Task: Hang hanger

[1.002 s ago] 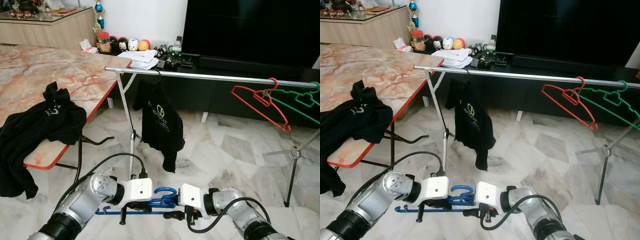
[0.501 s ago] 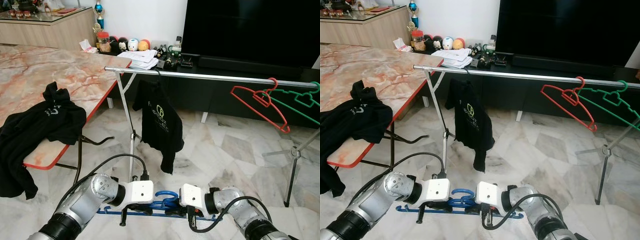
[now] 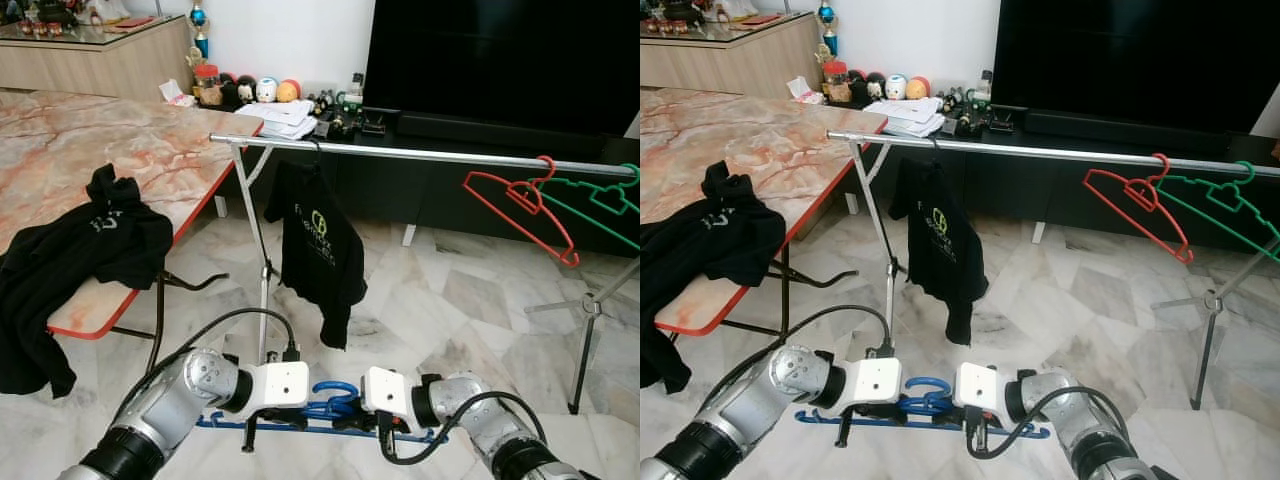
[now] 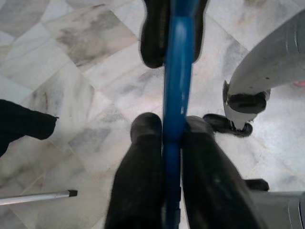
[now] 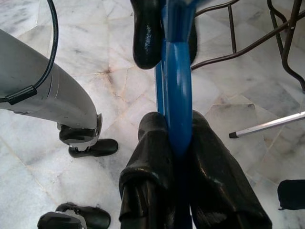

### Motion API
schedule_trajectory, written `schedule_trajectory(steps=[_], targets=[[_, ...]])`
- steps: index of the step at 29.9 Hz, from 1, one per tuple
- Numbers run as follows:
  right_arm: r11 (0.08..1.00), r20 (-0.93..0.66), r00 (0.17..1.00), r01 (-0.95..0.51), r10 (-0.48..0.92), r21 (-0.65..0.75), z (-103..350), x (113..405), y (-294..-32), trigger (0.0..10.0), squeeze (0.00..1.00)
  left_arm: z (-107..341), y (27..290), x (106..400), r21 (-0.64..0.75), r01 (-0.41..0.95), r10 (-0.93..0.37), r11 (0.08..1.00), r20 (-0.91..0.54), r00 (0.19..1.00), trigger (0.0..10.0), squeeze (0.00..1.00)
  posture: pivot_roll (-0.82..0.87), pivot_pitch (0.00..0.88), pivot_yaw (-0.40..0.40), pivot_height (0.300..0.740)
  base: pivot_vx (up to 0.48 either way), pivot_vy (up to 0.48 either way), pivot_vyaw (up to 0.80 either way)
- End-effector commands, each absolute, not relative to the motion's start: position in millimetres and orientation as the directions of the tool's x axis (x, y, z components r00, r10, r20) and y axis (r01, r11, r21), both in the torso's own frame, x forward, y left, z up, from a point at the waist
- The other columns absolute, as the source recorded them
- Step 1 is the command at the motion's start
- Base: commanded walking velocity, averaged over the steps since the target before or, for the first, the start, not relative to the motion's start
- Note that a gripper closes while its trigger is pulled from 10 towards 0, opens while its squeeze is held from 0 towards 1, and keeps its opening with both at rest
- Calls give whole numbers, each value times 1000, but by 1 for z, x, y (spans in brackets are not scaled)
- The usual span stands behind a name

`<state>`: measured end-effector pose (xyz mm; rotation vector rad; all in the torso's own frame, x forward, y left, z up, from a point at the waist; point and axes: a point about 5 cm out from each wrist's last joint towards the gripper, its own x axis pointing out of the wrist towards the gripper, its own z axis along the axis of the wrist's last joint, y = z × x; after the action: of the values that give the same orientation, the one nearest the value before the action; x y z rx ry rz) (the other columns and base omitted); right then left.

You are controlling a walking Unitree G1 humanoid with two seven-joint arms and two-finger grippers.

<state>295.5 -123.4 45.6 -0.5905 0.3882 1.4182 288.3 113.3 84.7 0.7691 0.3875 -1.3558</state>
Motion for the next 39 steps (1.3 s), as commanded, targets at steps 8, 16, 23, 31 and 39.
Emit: schedule_trajectory(steps=[8, 16, 23, 31, 39], targets=[[15, -699, 47, -999, 713, -52, 13, 270, -136, 0, 0, 108, 117, 296, 276, 958, -769, 78, -595, 234, 10000, 1000, 121, 29, -34, 740, 0, 0, 0], [151, -745, 132, -988, 654, -42, -8, 257, -153, 0, 0, 110, 134, 283, 175, 979, -787, 101, -588, 186, 10000, 1000, 118, 39, -30, 740, 0, 0, 0], [584, -673, 491, -805, 553, -107, -12, 268, -174, 0, 0, 83, 162, 275, 151, 939, -716, 309, -613, 334, 10000, 1000, 122, 42, -28, 740, 0, 0, 0], [994, -553, 827, -112, 99, 11, -13, 277, -208, 0, 0, 9, 203, 263, 221, 595, -342, 773, -644, 684, 10000, 0, 98, 44, -16, 740, 0, 0, 0], [980, -528, 839, 188, -129, 59, -15, 277, -203, 0, 0, -56, 226, 205, 135, 221, -45, 966, -755, 654, 10000, 0, 83, 12, -16, 740, 0, 0, 0]])
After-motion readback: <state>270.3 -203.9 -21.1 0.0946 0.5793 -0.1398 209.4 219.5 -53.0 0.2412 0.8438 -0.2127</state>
